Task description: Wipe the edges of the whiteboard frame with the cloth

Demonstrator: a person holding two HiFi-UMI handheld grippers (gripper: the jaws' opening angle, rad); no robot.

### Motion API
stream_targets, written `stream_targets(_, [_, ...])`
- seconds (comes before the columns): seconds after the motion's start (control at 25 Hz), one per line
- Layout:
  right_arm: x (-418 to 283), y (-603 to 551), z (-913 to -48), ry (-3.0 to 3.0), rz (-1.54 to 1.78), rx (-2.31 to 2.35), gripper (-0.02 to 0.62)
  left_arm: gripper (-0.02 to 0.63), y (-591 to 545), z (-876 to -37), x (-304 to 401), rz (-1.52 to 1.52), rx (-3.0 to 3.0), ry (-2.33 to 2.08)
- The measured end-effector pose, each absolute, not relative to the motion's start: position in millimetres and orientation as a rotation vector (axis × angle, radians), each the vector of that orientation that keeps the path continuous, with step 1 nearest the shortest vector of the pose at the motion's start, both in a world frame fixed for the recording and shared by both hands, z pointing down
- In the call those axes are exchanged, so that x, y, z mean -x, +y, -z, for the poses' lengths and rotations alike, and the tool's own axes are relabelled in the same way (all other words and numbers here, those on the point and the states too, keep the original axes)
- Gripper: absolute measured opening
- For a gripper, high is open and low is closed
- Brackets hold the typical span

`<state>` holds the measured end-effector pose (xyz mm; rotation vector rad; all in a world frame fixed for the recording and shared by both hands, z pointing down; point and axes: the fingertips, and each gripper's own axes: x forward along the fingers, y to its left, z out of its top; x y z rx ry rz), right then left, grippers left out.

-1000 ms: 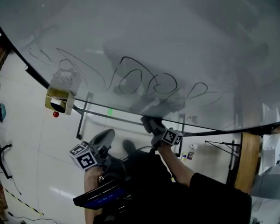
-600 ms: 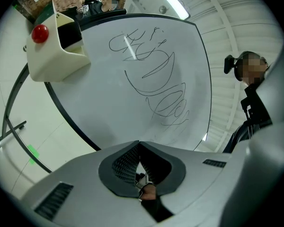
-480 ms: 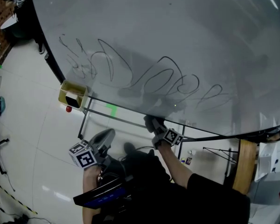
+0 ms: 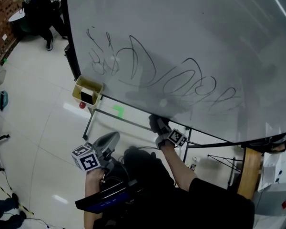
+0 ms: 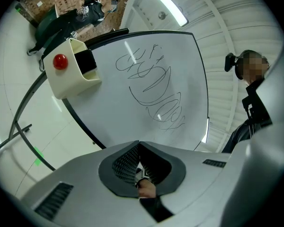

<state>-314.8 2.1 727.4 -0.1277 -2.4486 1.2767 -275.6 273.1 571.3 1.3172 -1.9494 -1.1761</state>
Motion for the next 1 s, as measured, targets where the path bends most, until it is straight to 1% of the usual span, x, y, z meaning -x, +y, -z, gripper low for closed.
stream_targets(0.16, [324, 19, -710, -2.467, -1.263, 0.155, 0.141, -0.009, 279, -572, 276, 1.191, -1.313, -1.949])
stream_targets(0.32, [325, 16, -725, -2.462, -1.243, 0.167, 0.141, -0.009, 280, -577, 283, 1.193, -1.299, -1.943])
stream_targets(0.52, [332, 26, -732, -2.431, -1.289, 0.204, 0.141, -0.009, 278, -579, 300, 1.159, -1.285, -1.942])
stream_targets(0.76, [338, 36, -734, -2.409, -1.260, 0.209, 0.141, -0.009, 275, -572, 327, 1.120, -1.275, -1.954])
stream_targets(1.0, [351, 55, -720, -2.392, -1.293, 0.318, 0.141, -0.009, 267, -578, 340, 1.101, -1.251, -1.958])
